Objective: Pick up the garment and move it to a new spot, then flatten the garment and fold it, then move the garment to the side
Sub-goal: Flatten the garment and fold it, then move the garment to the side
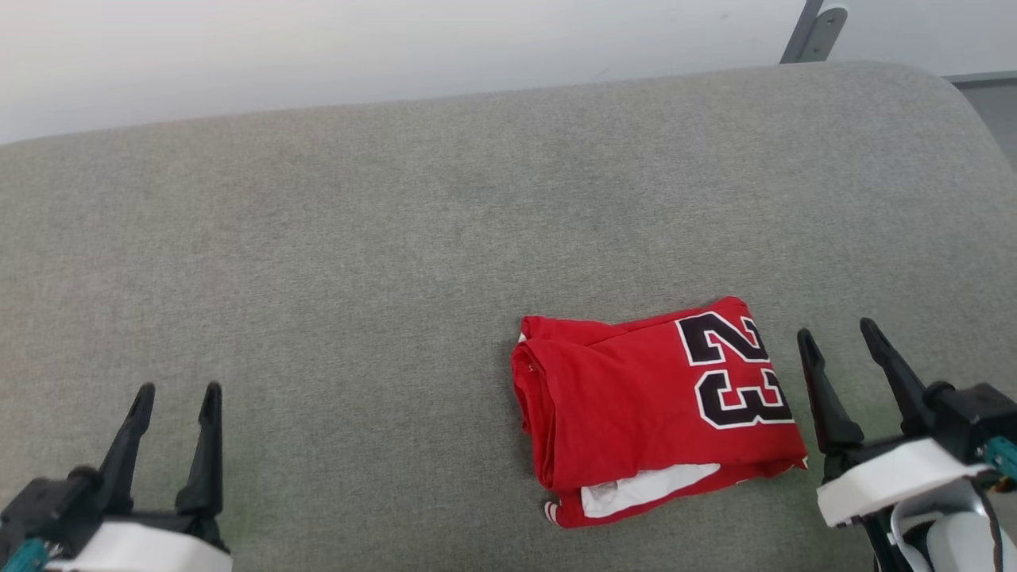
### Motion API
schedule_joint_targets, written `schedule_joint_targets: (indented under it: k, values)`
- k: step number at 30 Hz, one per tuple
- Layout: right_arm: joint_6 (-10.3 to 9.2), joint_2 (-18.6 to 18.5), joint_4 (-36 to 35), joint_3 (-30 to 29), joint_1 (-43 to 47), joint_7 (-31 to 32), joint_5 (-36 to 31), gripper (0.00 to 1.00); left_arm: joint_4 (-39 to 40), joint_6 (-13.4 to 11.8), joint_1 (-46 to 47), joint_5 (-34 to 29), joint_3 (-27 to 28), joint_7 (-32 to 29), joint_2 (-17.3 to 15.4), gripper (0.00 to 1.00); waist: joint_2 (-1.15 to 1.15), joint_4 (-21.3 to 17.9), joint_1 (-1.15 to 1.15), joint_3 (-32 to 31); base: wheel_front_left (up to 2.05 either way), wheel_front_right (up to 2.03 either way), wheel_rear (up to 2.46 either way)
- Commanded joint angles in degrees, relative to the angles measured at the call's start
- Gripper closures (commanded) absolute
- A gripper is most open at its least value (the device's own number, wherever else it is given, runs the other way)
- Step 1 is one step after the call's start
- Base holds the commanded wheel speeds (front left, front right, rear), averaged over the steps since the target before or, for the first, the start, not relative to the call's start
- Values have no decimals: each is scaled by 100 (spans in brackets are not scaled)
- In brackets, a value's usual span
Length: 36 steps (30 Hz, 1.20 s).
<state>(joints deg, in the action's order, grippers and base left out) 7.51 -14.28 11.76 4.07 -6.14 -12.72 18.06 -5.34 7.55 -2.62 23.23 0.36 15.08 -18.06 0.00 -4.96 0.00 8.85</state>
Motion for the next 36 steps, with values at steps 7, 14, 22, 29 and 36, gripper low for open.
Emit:
schedule_joint_targets:
  k: [7, 14, 22, 29, 36]
  values:
    - [-5, 105, -274, -150, 320, 11, -188, 0, 259, -15, -521, -142, 336, 9, 85, 0, 0, -86, 0, -10, 0, 0, 0]
    - [-5, 171, -441, -282, 460, 125, -199, 0, 524, -15, -772, -269, 491, 9, 272, 0, 0, -68, 0, 14, 0, 0, 0]
    - [-5, -36, -600, -216, 241, 695, -107, 0, 532, -15, -550, -308, 380, 9, 280, 0, 0, 4, 0, 65, 0, 0, 0]
    - [-4, -730, -756, 263, -119, 2883, 102, 0, 443, -15, -85, -278, 49, 9, 181, 0, 0, 210, 0, 378, 0, 0, 0]
    - [-7, -1077, -1128, 583, -506, 4784, 606, 0, 388, -15, 471, -68, -227, 9, 92, 0, 0, 397, 0, 967, 0, 0, 0]
